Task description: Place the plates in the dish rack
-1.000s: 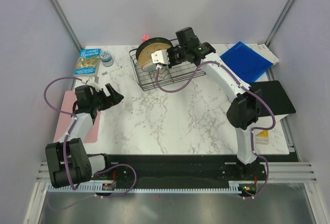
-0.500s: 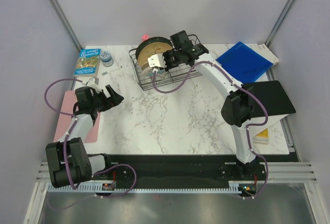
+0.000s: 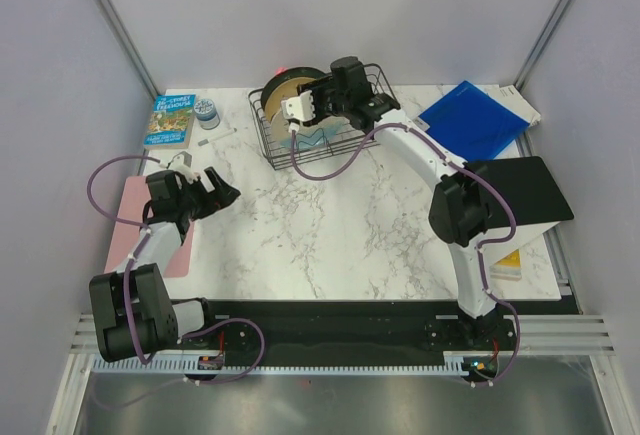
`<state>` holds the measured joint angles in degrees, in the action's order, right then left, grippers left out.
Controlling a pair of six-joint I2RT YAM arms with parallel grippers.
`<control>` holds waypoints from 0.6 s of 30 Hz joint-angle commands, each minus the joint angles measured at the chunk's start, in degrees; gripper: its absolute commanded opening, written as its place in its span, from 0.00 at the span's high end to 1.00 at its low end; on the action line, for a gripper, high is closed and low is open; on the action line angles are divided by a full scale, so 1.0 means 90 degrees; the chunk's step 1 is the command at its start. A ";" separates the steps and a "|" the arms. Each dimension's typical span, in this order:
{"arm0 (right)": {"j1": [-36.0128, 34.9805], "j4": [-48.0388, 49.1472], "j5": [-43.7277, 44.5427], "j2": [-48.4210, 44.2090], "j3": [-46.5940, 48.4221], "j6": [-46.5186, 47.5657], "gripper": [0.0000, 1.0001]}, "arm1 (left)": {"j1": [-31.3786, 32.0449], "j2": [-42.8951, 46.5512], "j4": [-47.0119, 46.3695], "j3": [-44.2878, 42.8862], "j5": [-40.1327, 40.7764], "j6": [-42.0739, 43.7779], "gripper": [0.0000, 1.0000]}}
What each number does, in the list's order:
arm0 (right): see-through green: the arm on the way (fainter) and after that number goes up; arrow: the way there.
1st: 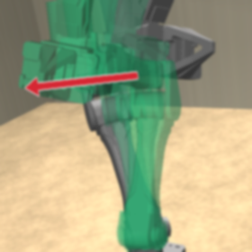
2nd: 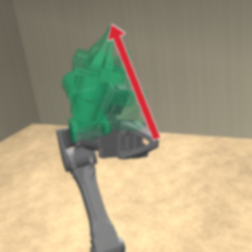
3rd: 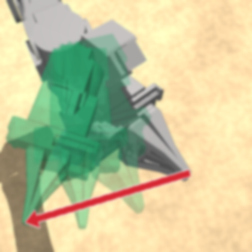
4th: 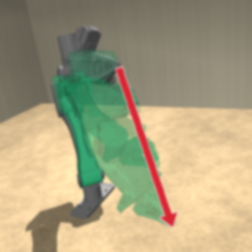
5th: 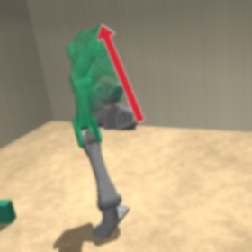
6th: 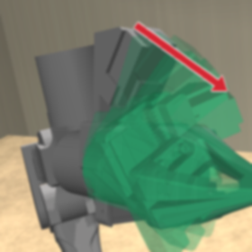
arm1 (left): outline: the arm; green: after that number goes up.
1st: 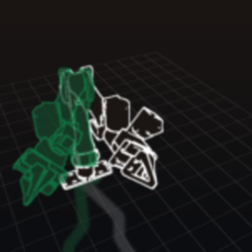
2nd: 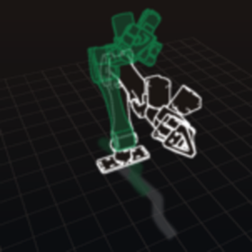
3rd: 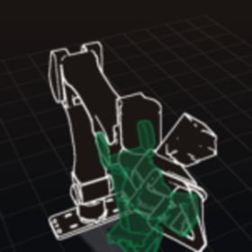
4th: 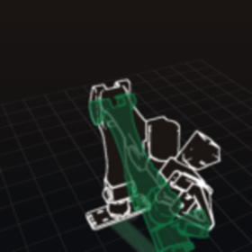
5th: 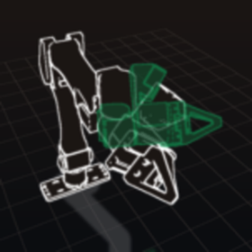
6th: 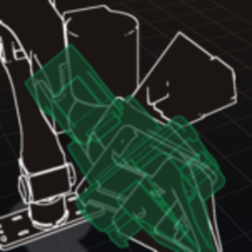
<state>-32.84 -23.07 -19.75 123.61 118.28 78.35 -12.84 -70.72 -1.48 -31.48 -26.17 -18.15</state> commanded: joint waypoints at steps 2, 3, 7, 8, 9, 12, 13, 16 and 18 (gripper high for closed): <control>0.0016 0.1636 0.0358 -0.0082 0.0061 0.0045 0.43 | -0.0038 0.0084 -0.0266 0.0061 -0.0188 -0.0063 0.00; 0.0016 0.1655 0.0368 -0.0102 0.0042 0.0045 0.42 | -0.0048 0.0094 -0.0275 0.0080 -0.0207 -0.0063 0.00; 0.0016 0.1694 0.0426 -0.0180 -0.0066 -0.0023 0.40 | -0.0048 0.0123 -0.0285 0.0110 -0.0207 -0.0053 0.00; 0.0016 0.1714 0.0465 -0.0209 -0.0085 -0.0052 0.40 | -0.0038 0.0123 -0.0285 0.0119 -0.0217 -0.0053 0.00; 0.0026 0.1714 0.0485 -0.0238 -0.0143 -0.0101 0.40 | -0.0048 0.0133 -0.0295 0.0129 -0.0217 -0.0063 0.00; 0.0016 0.1743 0.0544 -0.0433 -0.0387 -0.0131 0.40 | -0.0048 0.0143 -0.0295 0.0129 -0.0227 -0.0083 0.00; 0.0026 0.1762 0.0563 -0.0589 -0.0485 -0.0121 0.39 | -0.0038 0.0162 -0.0295 0.0120 -0.0236 -0.0092 0.00; 0.0016 0.1947 0.0836 -0.1105 -0.0963 -0.0305 0.35 | -0.0048 0.0279 0.0045 -0.0153 -0.0110 0.0121 0.00; 0.0016 0.2434 0.1177 -0.1467 -0.1509 -0.0802 0.25 | -0.0029 0.0552 0.0456 -0.0378 0.0163 0.0404 0.00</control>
<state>-32.64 -8.36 -14.02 119.87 109.36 76.82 -12.91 -69.87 -1.10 -30.72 -27.00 -18.09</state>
